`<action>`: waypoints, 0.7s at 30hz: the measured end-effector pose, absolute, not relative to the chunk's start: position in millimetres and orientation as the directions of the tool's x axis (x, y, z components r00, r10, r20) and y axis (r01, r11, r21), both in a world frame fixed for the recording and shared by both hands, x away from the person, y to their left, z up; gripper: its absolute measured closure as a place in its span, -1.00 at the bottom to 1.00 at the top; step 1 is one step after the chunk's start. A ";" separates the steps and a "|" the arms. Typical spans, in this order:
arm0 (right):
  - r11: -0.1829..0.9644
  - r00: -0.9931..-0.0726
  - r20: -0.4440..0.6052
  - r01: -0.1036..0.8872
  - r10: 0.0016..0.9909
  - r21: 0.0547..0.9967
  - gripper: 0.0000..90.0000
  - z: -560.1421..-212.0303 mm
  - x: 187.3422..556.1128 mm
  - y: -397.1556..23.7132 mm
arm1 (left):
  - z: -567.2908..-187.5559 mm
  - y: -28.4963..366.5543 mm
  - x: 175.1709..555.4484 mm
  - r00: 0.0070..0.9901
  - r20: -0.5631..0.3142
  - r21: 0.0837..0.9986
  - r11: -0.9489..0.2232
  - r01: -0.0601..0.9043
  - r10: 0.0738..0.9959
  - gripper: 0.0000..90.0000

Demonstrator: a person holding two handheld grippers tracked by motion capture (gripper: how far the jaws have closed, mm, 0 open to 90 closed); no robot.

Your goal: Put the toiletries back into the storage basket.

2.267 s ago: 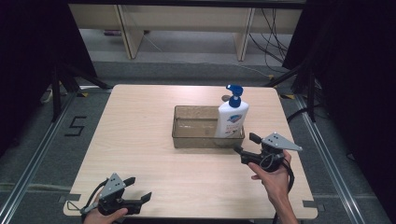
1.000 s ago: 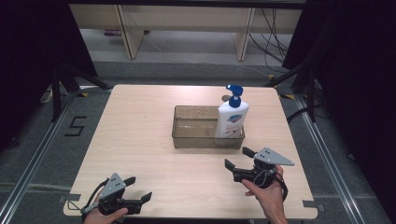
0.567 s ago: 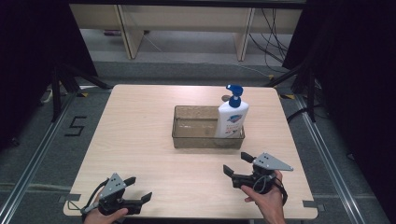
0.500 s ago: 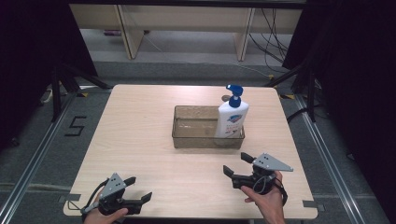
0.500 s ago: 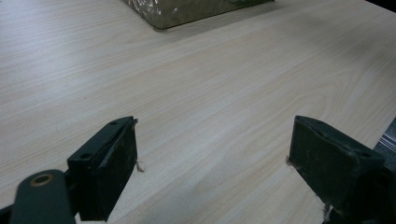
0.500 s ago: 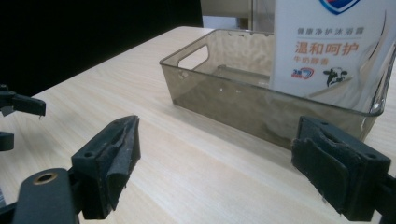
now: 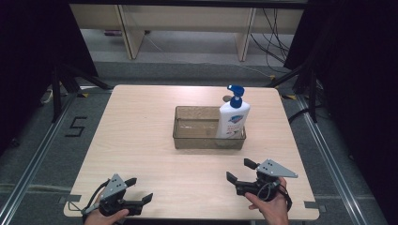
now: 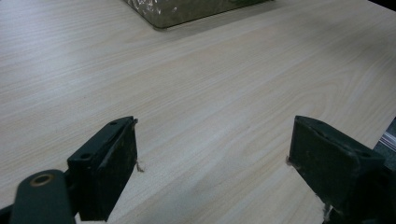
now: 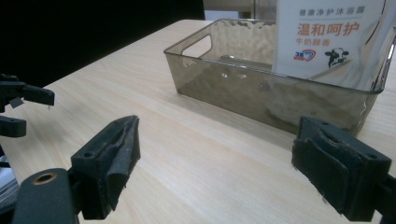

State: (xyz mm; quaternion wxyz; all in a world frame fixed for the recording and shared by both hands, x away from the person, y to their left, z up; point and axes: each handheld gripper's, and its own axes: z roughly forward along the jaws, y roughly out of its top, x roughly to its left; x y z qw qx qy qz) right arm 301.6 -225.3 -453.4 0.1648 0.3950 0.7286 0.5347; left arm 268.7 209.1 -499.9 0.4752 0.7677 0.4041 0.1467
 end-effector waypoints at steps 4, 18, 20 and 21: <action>0.111 -0.634 0.199 0.413 0.747 0.904 -0.66 -455.0 298.2 -227.2 | -499.8 209.3 268.7 0.633 -0.159 0.848 -0.223 0.480 0.758 -0.67; 0.144 -0.626 0.175 0.424 0.760 0.894 -0.66 -463.4 287.3 -238.2 | -499.7 209.5 268.8 0.628 -0.160 0.845 -0.223 0.485 0.762 -0.67; 0.111 -0.610 0.217 0.453 0.762 0.885 -0.66 -463.8 283.8 -236.6 | -499.6 209.5 268.8 0.628 -0.158 0.845 -0.224 0.485 0.762 -0.67; 0.119 -0.613 0.198 0.437 0.765 0.892 -0.66 -464.4 284.5 -237.8 | -499.6 209.5 268.7 0.628 -0.157 0.846 -0.224 0.484 0.762 -0.67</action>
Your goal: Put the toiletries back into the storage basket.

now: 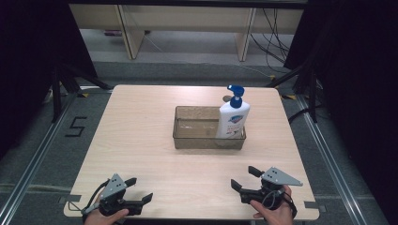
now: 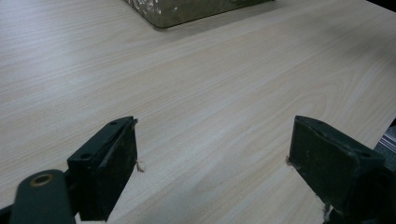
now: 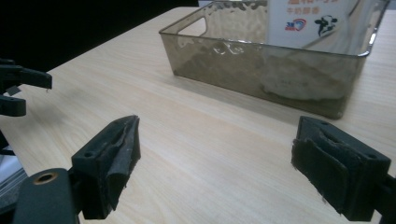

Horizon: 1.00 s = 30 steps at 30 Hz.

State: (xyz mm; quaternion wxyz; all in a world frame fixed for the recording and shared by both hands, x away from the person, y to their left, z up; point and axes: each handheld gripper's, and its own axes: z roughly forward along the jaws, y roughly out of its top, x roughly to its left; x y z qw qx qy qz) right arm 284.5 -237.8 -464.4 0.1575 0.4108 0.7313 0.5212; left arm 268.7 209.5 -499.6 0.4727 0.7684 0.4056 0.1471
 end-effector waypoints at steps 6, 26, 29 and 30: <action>0.132 -0.601 0.184 0.443 0.777 0.887 -0.66 -467.0 279.3 -240.7 | -499.6 209.3 268.9 0.623 -0.162 0.848 -0.215 0.484 0.765 -0.67; 0.149 -0.618 0.155 0.412 0.771 0.899 -0.66 -471.5 263.1 -242.9 | -499.6 209.0 268.3 0.622 -0.160 0.844 -0.221 0.488 0.766 -0.67; 0.149 -0.613 0.159 0.420 0.774 0.895 -0.66 -471.9 260.4 -243.7 | -500.0 208.4 268.2 0.619 -0.167 0.845 -0.212 0.491 0.768 -0.67; 0.151 -0.609 0.160 0.427 0.777 0.892 -0.66 -471.3 258.2 -244.4 | -500.1 208.5 268.4 0.618 -0.164 0.844 -0.215 0.491 0.769 -0.67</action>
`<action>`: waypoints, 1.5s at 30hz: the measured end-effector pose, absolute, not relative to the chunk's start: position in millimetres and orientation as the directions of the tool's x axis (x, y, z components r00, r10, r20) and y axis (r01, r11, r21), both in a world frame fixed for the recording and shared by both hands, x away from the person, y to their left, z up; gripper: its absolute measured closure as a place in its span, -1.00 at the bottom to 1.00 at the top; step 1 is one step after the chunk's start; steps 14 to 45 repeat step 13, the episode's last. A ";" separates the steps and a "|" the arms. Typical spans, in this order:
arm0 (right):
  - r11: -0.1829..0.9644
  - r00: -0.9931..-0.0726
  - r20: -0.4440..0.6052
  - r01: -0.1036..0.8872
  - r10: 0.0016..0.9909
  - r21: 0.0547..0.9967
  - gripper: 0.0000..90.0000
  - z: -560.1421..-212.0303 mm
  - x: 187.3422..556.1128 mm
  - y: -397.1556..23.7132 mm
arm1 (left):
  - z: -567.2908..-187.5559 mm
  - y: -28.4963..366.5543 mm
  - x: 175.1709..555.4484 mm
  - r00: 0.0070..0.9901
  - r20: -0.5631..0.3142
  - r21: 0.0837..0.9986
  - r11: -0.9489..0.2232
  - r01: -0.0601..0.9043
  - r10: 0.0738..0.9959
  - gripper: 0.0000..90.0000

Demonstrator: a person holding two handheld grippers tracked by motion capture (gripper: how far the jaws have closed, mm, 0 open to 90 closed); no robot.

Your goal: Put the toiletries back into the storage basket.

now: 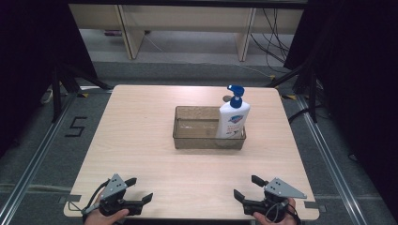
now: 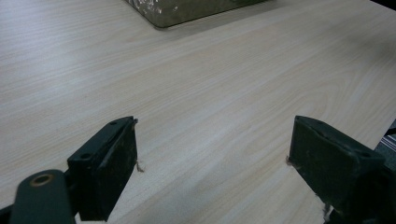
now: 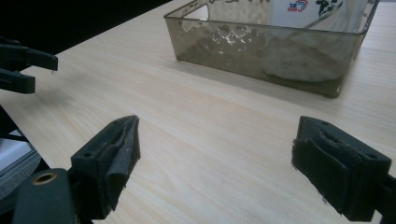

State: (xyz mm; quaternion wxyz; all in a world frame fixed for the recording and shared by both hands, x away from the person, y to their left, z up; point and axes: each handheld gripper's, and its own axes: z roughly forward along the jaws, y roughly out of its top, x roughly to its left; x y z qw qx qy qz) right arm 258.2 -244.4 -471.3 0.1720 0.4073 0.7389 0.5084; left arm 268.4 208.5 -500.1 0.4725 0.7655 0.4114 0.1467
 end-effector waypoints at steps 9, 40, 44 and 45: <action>0.149 -0.606 0.159 0.425 0.780 0.893 -0.66 -472.4 254.6 -246.5 | -500.1 208.5 268.3 0.619 -0.163 0.844 -0.216 0.491 0.768 -0.67; 0.148 -0.607 0.156 0.420 0.779 0.895 -0.66 -473.0 254.9 -247.0 | -500.0 208.8 268.5 0.620 -0.158 0.843 -0.222 0.490 0.769 -0.67; 0.148 -0.607 0.156 0.420 0.779 0.895 -0.66 -473.0 254.9 -247.0 | -500.0 208.8 268.5 0.620 -0.158 0.843 -0.222 0.490 0.769 -0.67; 0.148 -0.607 0.156 0.420 0.779 0.895 -0.66 -473.0 254.9 -247.0 | -500.0 208.8 268.5 0.620 -0.158 0.843 -0.222 0.490 0.769 -0.67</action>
